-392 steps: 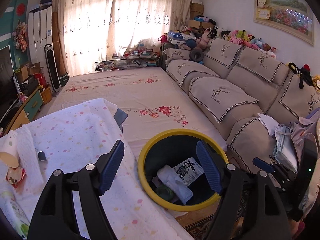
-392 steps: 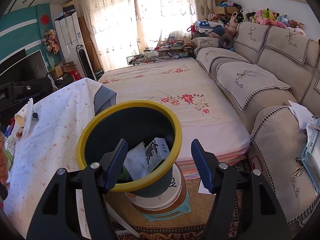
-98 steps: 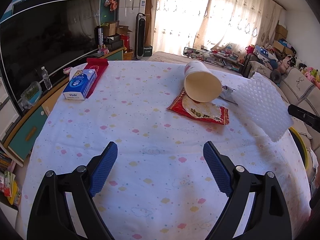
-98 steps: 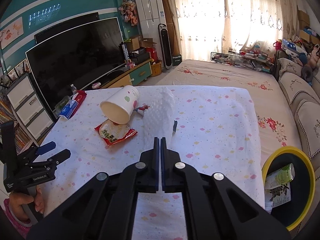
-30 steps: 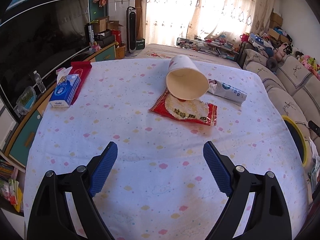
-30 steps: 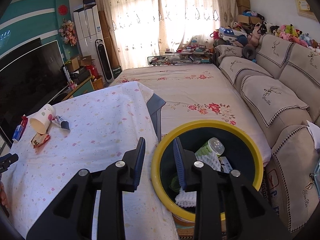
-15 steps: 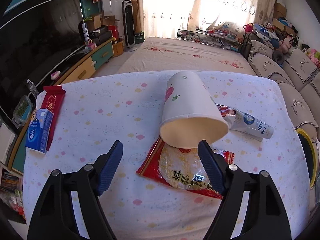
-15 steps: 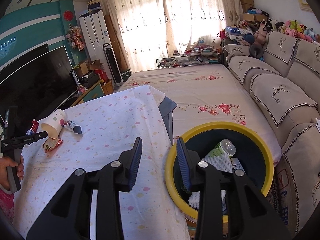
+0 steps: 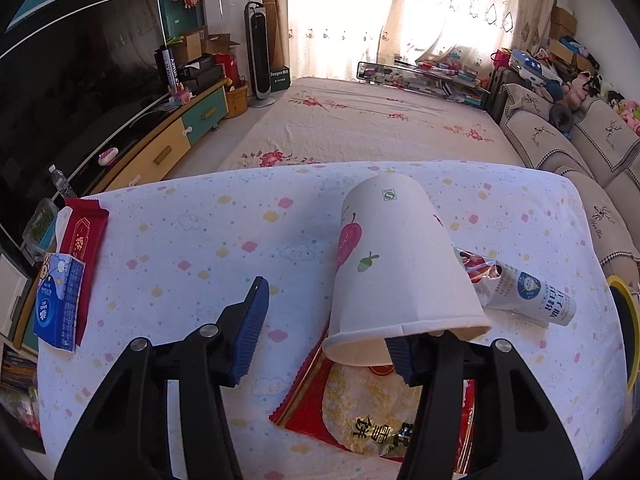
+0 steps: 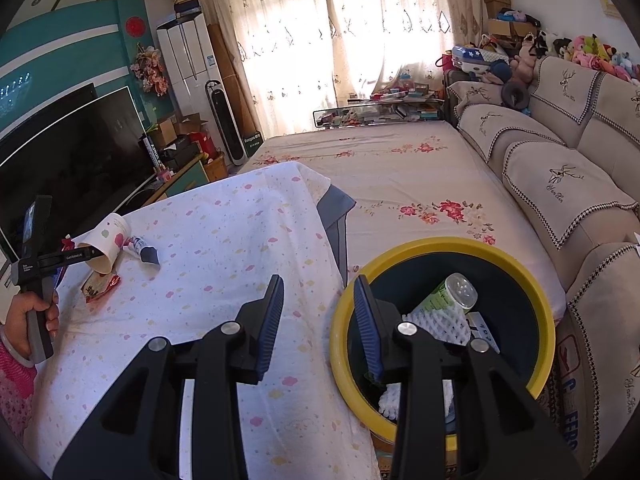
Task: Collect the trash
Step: 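Reach the left tool to the upturned paper cup and grasp it, then carry the paper cup over the bin and open the left tool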
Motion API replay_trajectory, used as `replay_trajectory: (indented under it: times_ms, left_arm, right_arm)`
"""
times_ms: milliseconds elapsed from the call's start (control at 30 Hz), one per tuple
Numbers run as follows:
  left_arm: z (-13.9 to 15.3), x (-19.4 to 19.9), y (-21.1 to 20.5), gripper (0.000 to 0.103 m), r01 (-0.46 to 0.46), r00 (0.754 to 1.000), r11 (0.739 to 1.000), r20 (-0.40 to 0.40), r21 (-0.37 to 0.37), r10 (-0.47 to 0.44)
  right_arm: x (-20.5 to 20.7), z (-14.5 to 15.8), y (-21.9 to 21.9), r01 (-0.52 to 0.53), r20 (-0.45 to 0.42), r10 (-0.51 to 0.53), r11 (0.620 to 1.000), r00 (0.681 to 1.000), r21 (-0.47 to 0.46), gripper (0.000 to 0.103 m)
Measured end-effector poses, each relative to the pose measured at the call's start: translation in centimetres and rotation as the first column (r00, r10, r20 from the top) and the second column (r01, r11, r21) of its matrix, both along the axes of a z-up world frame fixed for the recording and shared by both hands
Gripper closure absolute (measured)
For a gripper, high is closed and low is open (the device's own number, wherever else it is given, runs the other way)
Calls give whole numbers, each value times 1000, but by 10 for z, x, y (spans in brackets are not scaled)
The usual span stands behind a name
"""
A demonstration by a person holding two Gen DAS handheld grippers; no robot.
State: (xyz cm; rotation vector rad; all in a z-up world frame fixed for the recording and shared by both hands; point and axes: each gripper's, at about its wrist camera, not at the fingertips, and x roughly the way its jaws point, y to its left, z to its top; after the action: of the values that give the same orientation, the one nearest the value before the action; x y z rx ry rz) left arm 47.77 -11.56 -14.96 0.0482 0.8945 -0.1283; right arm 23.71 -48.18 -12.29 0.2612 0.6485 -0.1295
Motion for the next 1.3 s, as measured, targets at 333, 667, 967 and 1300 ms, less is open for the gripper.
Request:
replay_trajectory:
  times_ms: [333, 667, 967, 1300]
  left_arm:
    - [10, -15, 5, 97, 1, 999, 1000, 50, -26, 0]
    - [65, -113, -30, 99, 108, 980, 994, 168, -25, -102]
    - [75, -191, -130, 99, 318, 940, 946, 150, -63, -306]
    - [65, -217, -275, 99, 520, 854, 849, 99, -98, -511]
  right_arm:
    - [-3, 0, -3, 1, 6, -1, 1000, 1000, 9, 67]
    - [-30, 4, -9, 12, 33, -13, 1000, 999, 9, 67]
    - [-74, 13, -41, 91, 72, -91, 996, 993, -10, 63]
    - [-109, 13, -87, 158, 87, -158, 987, 984, 11, 61]
